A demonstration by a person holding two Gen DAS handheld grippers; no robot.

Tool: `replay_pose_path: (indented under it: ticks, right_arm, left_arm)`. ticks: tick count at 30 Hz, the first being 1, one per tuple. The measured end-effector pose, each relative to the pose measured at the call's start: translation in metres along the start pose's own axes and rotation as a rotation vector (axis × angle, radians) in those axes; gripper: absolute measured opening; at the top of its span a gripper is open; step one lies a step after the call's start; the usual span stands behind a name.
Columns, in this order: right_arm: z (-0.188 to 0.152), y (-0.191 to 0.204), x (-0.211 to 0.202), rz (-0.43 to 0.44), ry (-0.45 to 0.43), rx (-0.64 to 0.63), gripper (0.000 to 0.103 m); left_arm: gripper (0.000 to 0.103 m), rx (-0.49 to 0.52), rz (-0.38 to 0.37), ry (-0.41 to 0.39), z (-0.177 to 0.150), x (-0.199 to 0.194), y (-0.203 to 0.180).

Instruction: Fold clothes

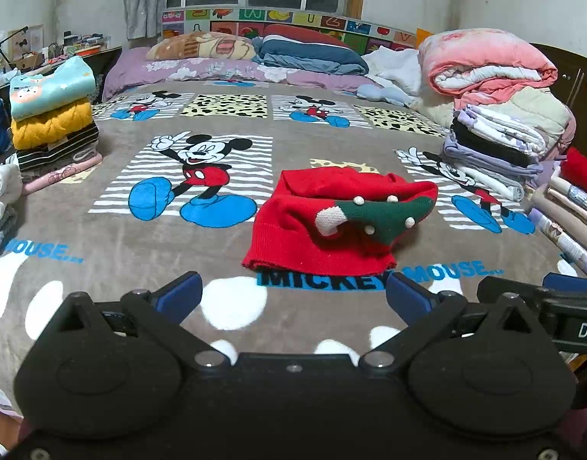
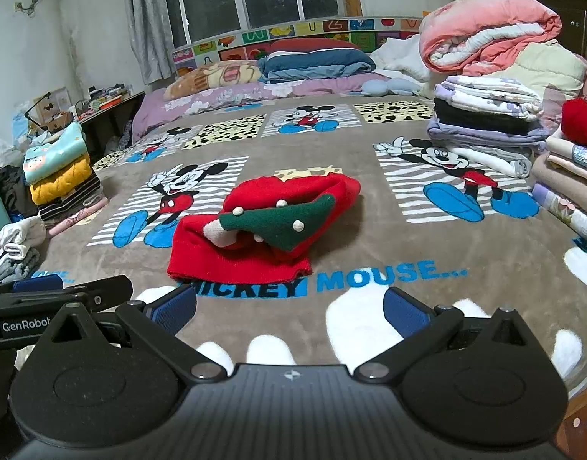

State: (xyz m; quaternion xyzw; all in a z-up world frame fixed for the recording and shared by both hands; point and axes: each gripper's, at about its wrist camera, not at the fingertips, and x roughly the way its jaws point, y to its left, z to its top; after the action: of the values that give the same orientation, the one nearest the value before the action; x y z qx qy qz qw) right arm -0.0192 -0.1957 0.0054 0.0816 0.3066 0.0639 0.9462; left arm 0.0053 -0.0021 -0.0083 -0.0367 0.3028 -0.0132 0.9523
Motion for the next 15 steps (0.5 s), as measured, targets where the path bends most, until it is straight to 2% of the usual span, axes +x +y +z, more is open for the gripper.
replay_pose_path:
  ticks: [15]
  right_arm:
    - [0.0004,-0.0025,0.0006,0.008,-0.002,0.013,0.103]
  left_arm:
    - [0.103,0.004,-0.002,0.004,0.0,0.0022,0.0011]
